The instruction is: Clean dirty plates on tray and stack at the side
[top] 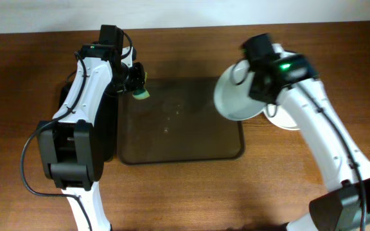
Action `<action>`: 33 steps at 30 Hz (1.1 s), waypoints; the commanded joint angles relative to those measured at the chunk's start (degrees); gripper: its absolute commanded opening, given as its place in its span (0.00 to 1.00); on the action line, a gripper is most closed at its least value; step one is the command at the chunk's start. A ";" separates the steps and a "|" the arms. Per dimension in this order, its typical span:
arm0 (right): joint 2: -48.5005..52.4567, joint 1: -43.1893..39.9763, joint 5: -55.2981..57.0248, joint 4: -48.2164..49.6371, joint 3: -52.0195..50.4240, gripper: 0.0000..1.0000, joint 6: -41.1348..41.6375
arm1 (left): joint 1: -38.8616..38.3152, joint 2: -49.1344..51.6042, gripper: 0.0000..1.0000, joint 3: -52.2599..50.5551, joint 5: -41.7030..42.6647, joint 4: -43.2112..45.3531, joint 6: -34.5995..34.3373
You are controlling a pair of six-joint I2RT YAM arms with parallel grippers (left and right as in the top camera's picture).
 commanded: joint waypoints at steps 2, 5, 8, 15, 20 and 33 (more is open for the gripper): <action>-0.85 -16.52 -10.56 2.73 0.22 0.04 -5.29 | -0.24 -0.11 0.00 0.20 -0.39 0.13 0.48; -0.42 -24.61 -11.78 6.40 -2.62 0.04 -7.43 | -0.24 -0.11 0.01 0.20 -0.37 0.11 0.48; -0.42 -27.56 -11.80 10.27 -7.82 0.04 -7.50 | -0.24 -0.11 0.00 0.20 -0.37 0.11 0.48; 0.24 -28.39 -11.61 27.45 -25.35 0.30 -7.65 | -0.24 -0.11 0.00 0.20 -0.37 -0.07 0.48; -0.50 -28.28 -17.33 22.60 -20.68 0.79 -9.84 | 0.66 -1.07 0.00 0.39 -0.31 -0.87 0.44; -2.56 -17.20 -36.85 14.86 -8.24 0.79 -18.38 | 12.11 -9.88 0.00 -12.26 -22.03 -9.49 -2.78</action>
